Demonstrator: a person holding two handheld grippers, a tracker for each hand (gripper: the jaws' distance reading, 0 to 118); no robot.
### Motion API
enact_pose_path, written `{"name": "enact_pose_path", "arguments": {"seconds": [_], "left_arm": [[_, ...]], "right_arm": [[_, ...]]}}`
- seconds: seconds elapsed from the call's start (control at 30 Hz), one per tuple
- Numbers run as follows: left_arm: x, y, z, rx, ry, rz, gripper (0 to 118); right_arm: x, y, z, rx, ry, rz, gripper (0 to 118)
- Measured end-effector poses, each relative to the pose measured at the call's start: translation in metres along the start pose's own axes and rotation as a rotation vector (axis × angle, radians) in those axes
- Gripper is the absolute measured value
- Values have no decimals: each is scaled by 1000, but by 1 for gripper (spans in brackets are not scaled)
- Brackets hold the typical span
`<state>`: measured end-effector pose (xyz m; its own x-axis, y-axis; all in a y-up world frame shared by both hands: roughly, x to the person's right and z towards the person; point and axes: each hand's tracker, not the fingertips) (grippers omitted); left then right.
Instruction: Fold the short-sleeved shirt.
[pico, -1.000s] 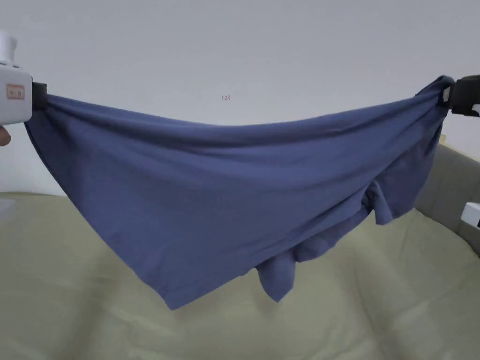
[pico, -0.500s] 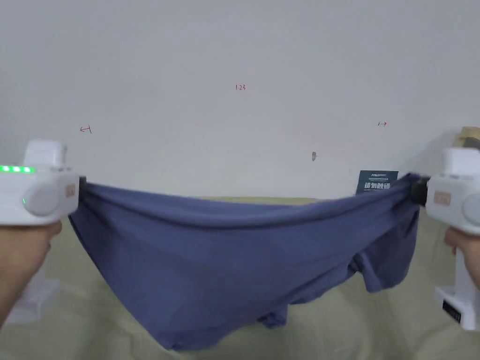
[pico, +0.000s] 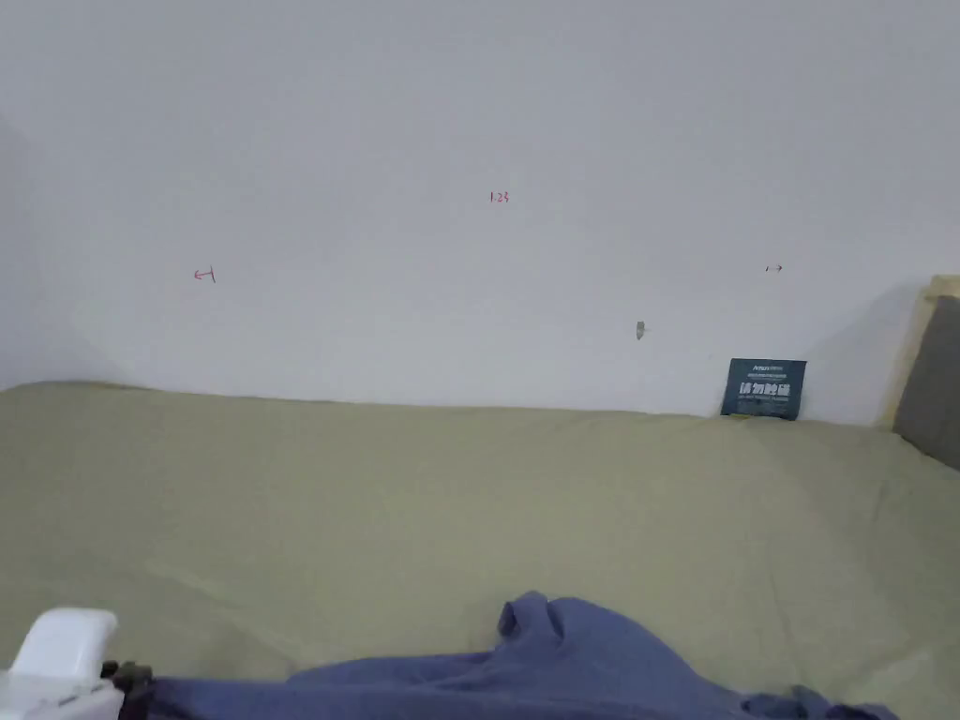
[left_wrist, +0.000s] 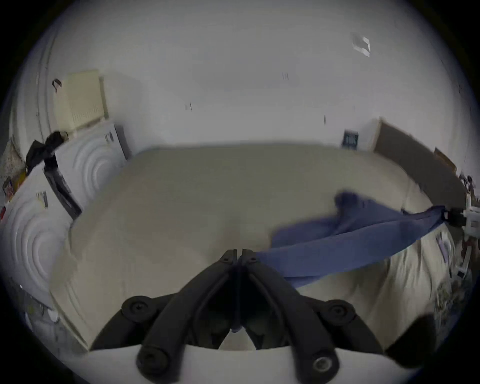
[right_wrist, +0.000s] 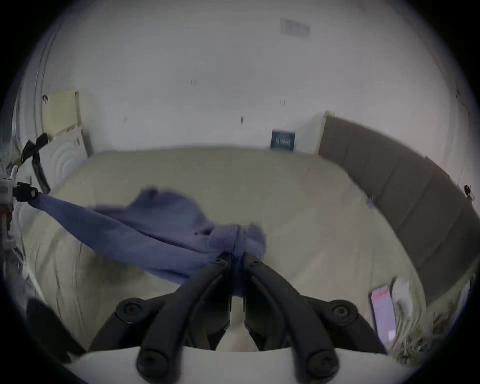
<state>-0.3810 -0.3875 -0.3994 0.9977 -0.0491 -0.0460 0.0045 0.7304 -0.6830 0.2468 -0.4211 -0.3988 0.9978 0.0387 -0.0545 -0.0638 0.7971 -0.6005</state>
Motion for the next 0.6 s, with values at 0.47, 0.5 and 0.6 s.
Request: {"name": "enact_pose_path", "arguments": {"seconds": [0.47,0.5,0.6], "left_arm": [[32,-62,128,430,57,54,118],[41,-62,141,476,52,46,118],[56,-61,164,529,49,49,118]], "right_arm": [[-45,-13,130,501,110,-250,84],[-55,-7,141,547,117,-235,84],[-92,5,161,582,97,-95,84]]}}
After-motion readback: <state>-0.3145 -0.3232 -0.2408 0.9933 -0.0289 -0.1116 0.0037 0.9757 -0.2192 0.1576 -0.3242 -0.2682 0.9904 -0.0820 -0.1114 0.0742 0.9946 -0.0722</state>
